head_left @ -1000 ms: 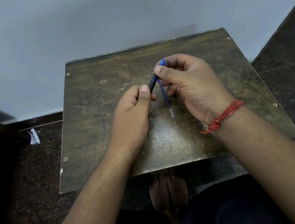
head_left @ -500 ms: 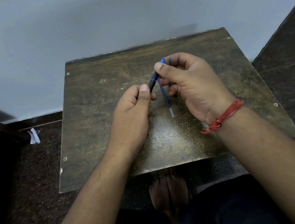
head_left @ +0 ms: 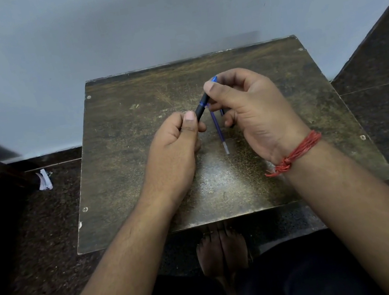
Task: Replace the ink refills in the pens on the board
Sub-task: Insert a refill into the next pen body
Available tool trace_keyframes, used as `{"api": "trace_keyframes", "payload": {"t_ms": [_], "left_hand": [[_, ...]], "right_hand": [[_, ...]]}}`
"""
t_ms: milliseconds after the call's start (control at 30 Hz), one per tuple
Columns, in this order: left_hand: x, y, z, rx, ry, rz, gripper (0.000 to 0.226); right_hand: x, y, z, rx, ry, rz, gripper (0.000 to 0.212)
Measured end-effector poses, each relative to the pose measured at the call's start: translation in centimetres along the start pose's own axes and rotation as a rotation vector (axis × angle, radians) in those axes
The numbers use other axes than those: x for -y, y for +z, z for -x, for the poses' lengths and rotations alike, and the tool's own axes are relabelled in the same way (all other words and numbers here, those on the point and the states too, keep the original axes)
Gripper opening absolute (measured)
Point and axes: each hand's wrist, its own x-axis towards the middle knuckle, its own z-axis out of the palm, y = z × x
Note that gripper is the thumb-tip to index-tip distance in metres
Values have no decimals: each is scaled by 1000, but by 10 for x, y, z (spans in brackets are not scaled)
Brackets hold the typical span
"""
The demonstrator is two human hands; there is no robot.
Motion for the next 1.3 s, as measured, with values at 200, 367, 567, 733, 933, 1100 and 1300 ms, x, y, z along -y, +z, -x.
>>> {"api": "trace_keyframes", "payload": {"t_ms": [200,367,567,733,933,1100,1300], "left_hand": [[0,1,0,-2,0,0,35],[-1,1,1,2,0,-5,35],[0,1,0,-2,-7,8,35],[0,1,1,0,-5,-8,35],[0,1,0,-7,-10,-3,36],[1,1,0,-2,-8,-16,35],[3,1,0,8,1,-38,36]], "right_hand": [[1,0,0,9,-2,22,3],[6,0,2,32,16,-38,21],[6,0,2,31,73,-97,19],[1,0,0,5,37,-5,9],[4,-1,1,23,32,-41,10],[6,-2,-2,-25,45,-177,19],[9,-8,-5,-149,2,-312,13]]}}
